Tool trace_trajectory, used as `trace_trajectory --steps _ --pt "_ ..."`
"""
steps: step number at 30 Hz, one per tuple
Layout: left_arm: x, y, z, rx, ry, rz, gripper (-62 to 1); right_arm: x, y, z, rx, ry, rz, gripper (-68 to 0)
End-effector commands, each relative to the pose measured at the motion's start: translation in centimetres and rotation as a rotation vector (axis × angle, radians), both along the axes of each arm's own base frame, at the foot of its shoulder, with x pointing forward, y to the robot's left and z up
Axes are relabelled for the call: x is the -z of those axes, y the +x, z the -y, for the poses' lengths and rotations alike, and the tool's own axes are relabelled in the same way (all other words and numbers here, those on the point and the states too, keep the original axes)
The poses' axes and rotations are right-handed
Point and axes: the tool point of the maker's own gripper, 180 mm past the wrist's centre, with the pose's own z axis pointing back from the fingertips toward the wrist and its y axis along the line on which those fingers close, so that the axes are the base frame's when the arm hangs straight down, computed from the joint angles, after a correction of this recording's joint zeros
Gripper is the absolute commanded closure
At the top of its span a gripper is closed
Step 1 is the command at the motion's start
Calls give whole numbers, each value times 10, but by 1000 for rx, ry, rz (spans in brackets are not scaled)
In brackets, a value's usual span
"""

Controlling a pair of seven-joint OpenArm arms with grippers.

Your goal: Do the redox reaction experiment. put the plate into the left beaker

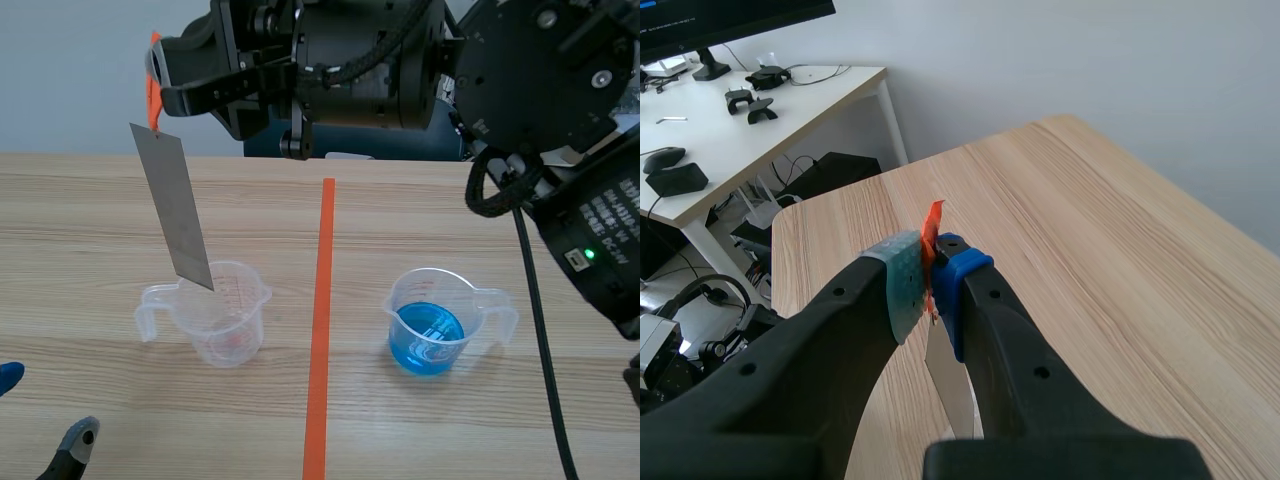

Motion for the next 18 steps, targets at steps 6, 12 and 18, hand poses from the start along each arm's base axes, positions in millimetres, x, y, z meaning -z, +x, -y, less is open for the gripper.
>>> trace_trajectory --steps 6,12,18 --pt "-7 2 -2 2 -5 25 -555 -11 0 0 -1 26 22 -2" --pt "-7 2 -2 2 -5 25 -555 -9 1 0 5 14 29 -2" --pt "-7 2 -2 2 -6 25 -555 -9 1 0 5 14 28 -2"
